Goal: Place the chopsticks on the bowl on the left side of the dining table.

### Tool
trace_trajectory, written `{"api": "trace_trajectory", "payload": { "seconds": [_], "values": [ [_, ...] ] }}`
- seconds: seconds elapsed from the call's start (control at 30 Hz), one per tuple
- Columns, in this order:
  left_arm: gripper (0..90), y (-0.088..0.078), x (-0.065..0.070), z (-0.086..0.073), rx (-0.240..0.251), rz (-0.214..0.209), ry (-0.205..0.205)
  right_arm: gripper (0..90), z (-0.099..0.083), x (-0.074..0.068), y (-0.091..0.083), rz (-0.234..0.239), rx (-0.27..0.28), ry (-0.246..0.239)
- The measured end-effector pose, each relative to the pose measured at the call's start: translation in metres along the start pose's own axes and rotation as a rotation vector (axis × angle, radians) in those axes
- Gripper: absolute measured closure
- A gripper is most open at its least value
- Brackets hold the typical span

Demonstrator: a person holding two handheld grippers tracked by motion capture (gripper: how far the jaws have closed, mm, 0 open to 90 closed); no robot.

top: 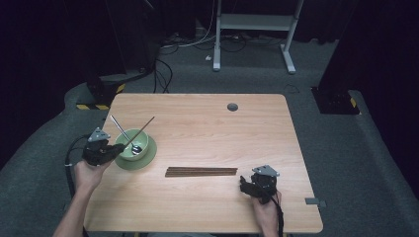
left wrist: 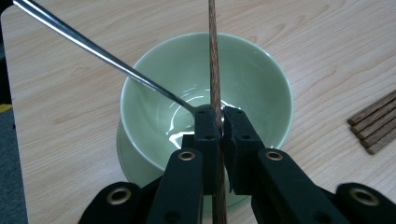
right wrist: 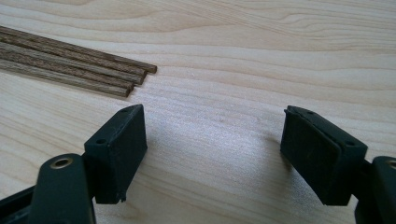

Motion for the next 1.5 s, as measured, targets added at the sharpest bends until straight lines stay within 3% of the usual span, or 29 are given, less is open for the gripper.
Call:
{"api": "trace_trajectory", "payload": {
  "seconds": [0.53,1.17,1.43,1.5],
  "values": [
    [84.1,0.010,-0.011,-0.003,-0.032,0.020,0.003,21.8,0.000,0.000,0.000,0.000,0.000,0.000],
    [83.5,0.010,-0.017,-0.003,-0.038,0.025,0.003,21.8,0.000,0.000,0.000,0.002,0.000,-0.001],
    [78.5,0.005,-0.014,0.001,0.000,0.019,-0.009,21.8,0.000,0.000,0.000,0.002,0.000,-0.001],
    [76.8,0.004,-0.015,0.001,0.010,0.014,-0.031,21.8,0.000,0.000,0.000,0.002,0.000,-0.002]
  ]
}}
Point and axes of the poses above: each handheld gripper's, and its own axes: y roughly forward along the jaws, z roughly out of its top, x roughly to its right, the point moved 9 cm from there along y, roughly forward along the jaws, and after that the axes turned 2 degrees about y, right-handed, at the moved point
